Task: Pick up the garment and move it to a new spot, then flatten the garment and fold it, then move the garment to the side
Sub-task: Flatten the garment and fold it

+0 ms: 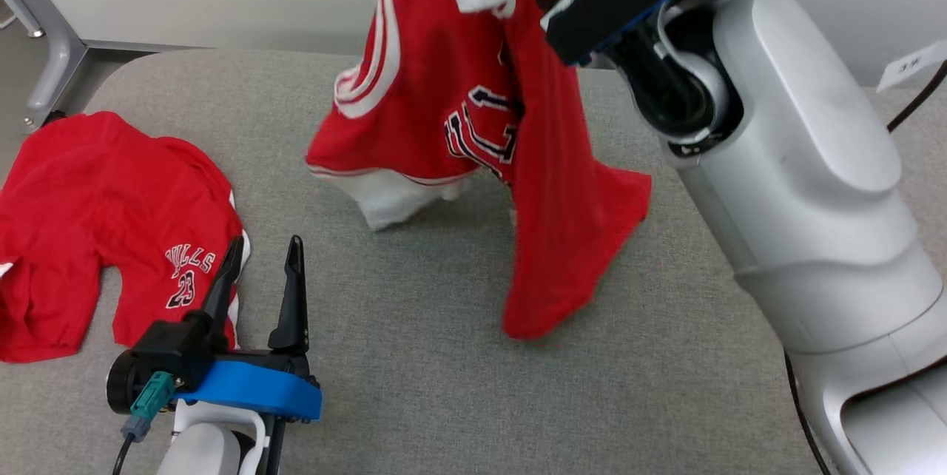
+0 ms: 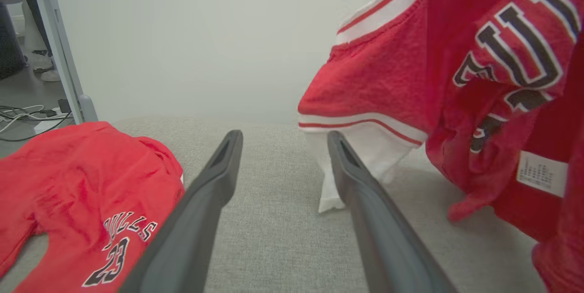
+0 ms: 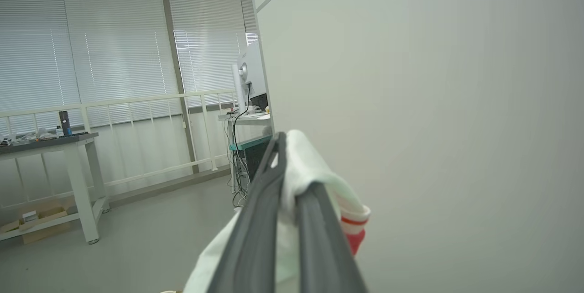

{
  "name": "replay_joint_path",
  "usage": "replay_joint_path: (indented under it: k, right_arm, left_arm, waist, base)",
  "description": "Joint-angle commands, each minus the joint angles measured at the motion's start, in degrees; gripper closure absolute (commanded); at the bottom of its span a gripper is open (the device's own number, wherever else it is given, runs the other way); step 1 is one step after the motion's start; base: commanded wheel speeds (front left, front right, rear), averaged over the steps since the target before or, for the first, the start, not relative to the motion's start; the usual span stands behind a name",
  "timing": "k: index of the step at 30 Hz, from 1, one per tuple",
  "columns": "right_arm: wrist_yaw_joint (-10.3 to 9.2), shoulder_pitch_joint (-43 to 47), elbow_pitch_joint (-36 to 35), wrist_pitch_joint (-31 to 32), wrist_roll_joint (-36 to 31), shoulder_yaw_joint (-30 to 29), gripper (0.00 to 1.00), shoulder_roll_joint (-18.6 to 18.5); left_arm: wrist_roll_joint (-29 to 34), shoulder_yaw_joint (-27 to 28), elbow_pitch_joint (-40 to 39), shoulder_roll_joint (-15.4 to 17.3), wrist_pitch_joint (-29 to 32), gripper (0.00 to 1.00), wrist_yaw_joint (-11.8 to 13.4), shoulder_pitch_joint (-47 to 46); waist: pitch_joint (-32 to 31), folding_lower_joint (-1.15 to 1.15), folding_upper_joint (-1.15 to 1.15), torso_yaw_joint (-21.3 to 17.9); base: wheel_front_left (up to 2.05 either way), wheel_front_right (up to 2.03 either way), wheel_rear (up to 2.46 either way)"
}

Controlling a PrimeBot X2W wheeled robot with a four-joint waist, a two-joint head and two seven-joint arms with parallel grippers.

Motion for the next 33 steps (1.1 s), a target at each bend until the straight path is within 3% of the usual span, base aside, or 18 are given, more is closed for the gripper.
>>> replay_joint_path:
  k: [1,8,17,23,33]
  right_arm:
    - [0.01,-2.78,1.73,-2.06,0.69,-0.23,1.0,-0.15]
    - [0.01,-8.27,11.52,-10.23,3.96,-3.12,1.0,-0.13]
    - [0.01,6.57,16.84,-8.59,-4.94,-11.41,1.0,-1.48]
    - [0.01,23.24,10.17,-4.53,-9.19,-17.54,1.0,-3.06]
    - [0.01,49.53,-10.9,7.77,-18.29,-31.81,1.0,-1.01]
  left_arm:
    - [0.38,0.43,-0.02,-0.17,-0.27,0.0,-0.11,-0.73]
    - [0.85,2.22,-0.81,0.2,-0.27,0.0,-0.1,0.12]
    - [1.36,3.34,-1.47,-0.14,-0.27,0.0,-0.25,0.84]
    - [1.54,3.86,-1.07,-0.04,-0.27,0.0,-0.35,1.55]
    - [1.33,4.76,-1.35,0.55,-0.27,0.0,-0.19,3.32]
  waist:
    - [-0.18,-0.01,0.0,0.06]
    - [-0.28,-0.01,0.0,-1.81]
    - [-0.06,-0.01,0.0,-6.2]
    - [-1.58,-0.01,0.0,-8.29]
    - [-2.41,-0.01,0.0,-10.55]
  base:
    - [0.0,0.0,0.0]
    - [0.0,0.0,0.0]
    - [0.0,0.0,0.0]
    - [0.0,0.0,0.0]
    - [0.0,0.0,0.0]
